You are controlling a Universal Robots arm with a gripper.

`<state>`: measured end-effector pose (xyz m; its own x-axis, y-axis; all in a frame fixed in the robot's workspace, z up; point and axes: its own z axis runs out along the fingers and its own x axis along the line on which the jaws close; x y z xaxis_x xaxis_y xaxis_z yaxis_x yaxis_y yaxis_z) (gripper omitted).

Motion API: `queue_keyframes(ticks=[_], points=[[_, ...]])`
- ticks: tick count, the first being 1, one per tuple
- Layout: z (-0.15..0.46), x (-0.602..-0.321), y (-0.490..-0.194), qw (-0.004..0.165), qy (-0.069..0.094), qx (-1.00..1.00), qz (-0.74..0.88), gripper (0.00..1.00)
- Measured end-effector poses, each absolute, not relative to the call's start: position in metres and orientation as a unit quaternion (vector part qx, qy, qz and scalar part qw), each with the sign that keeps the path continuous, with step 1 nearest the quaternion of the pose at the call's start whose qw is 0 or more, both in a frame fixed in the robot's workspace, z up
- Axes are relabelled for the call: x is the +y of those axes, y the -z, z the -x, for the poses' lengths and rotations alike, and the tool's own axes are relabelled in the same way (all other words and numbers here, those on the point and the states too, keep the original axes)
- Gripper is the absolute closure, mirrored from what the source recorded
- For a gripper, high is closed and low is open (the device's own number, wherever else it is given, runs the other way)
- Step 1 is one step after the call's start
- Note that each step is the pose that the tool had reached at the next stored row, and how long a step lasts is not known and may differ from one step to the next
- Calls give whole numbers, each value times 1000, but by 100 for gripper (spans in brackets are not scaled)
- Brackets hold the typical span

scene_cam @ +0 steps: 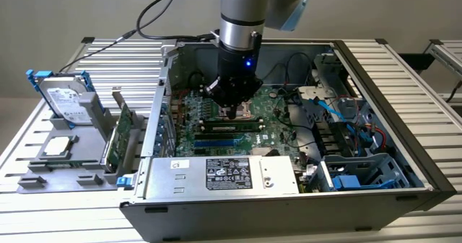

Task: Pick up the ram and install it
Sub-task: 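Press down the ram until it locks into place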

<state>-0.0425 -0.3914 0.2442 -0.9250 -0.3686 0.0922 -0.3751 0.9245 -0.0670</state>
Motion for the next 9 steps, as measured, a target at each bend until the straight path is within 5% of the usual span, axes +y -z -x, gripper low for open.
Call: queue_keyframes(ticks=[9], points=[[43, -391, -244, 40, -39, -991, -124, 89]])
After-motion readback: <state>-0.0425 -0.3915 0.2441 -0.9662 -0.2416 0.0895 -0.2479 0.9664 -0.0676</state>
